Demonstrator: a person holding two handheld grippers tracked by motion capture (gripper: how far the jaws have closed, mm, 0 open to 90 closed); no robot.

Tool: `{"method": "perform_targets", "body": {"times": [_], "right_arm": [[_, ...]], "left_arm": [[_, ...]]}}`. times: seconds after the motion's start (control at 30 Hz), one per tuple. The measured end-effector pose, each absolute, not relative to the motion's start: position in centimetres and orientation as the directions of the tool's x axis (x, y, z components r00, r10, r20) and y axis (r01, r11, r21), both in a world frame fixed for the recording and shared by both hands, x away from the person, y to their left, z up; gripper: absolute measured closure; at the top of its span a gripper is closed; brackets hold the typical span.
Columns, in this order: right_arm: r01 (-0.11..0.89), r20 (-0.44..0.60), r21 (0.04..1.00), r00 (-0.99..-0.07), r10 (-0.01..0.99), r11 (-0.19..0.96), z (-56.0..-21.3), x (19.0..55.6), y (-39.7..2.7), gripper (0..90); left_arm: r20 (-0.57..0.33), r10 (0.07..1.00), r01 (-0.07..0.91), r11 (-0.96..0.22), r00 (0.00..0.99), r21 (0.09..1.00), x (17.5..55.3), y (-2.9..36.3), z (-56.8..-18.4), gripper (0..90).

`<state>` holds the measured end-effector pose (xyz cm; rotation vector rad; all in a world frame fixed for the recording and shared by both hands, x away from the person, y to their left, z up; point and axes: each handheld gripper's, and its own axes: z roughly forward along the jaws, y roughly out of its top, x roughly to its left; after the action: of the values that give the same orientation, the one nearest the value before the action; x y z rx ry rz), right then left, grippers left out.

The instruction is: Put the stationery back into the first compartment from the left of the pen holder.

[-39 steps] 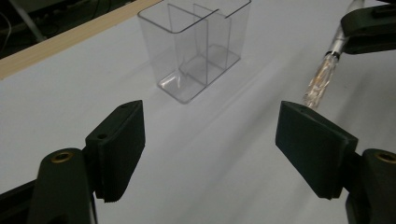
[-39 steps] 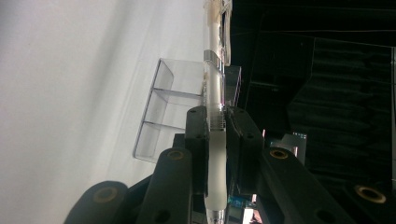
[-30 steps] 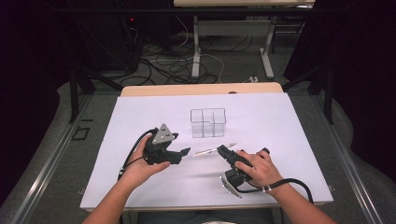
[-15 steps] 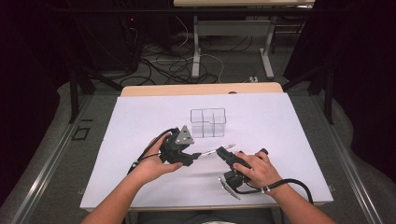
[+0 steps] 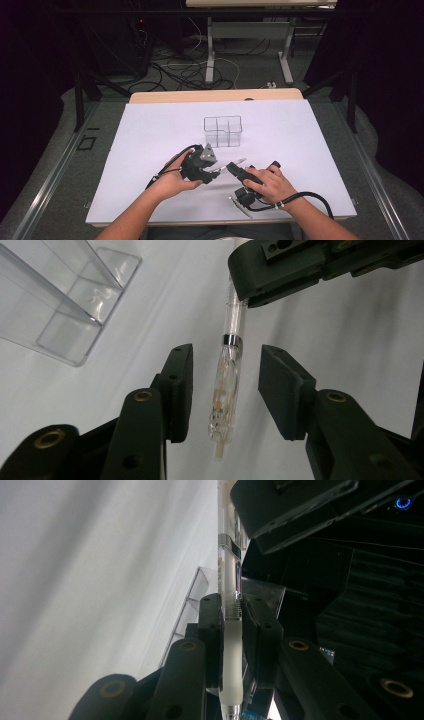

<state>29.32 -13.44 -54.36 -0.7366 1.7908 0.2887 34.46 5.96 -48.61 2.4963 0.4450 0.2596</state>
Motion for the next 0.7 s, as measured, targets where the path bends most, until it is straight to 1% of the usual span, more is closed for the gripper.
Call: {"method": "perform_targets", "body": {"times": [0.03,0.07,0.13,0.23,0.27,0.3,0.33,0.4,0.57,0.6,0.7], "right_arm": [[-0.620,-0.928,-0.146,-0.184,-0.324,0.771,-54.6,29.3,-13.3,79.2],[-0.620,-0.924,-0.157,-0.183,-0.336,0.769,-54.6,29.2,-13.3,79.2],[-0.625,-0.923,-0.149,-0.190,-0.335,0.766,-54.8,29.2,-13.1,79.2],[-0.626,-0.910,-0.181,-0.185,-0.370,0.759,-54.9,29.0,-13.0,79.2],[-0.638,-0.915,-0.169,-0.182,-0.361,0.751,-55.1,29.0,-12.9,79.2],[-0.641,-0.908,-0.192,-0.173,-0.383,0.743,-55.0,29.0,-12.9,79.2],[-0.641,-0.911,-0.169,-0.188,-0.366,0.749,-55.2,28.9,-12.8,79.2],[-0.646,-0.900,-0.207,-0.169,-0.402,0.735,-55.2,28.9,-12.7,79.2],[-0.670,-0.894,-0.197,-0.177,-0.411,0.716,-55.7,28.7,-12.5,79.2],[-0.665,-0.890,-0.212,-0.171,-0.423,0.716,-55.6,28.6,-12.4,79.2],[-0.663,-0.893,-0.203,-0.176,-0.414,0.721,-55.6,28.6,-12.4,79.2]], "left_arm": [[0.081,0.371,0.259,-0.774,0.925,0.578,34.4,5.9,-48.8,59.2],[0.077,0.368,0.260,-0.775,0.927,0.576,34.4,5.9,-49.0,60.0],[0.071,0.371,0.269,-0.780,0.926,0.566,34.4,5.8,-49.3,61.8],[0.041,0.366,0.282,-0.778,0.930,0.561,34.3,5.9,-49.9,63.3],[0.035,0.366,0.285,-0.777,0.930,0.561,34.3,5.9,-50.1,63.9],[0.026,0.366,0.291,-0.779,0.930,0.556,34.2,5.9,-50.2,65.3],[0.025,0.364,0.289,-0.779,0.931,0.557,34.2,5.8,-50.4,66.4],[0.018,0.358,0.290,-0.785,0.933,0.548,34.1,5.7,-50.6,66.7],[0.010,0.356,0.295,-0.791,0.935,0.536,34.0,5.5,-51.0,69.1],[0.007,0.353,0.296,-0.794,0.936,0.531,34.0,5.5,-51.0,70.2],[0.015,0.348,0.290,-0.803,0.937,0.521,34.0,5.5,-51.1,71.7]]}}
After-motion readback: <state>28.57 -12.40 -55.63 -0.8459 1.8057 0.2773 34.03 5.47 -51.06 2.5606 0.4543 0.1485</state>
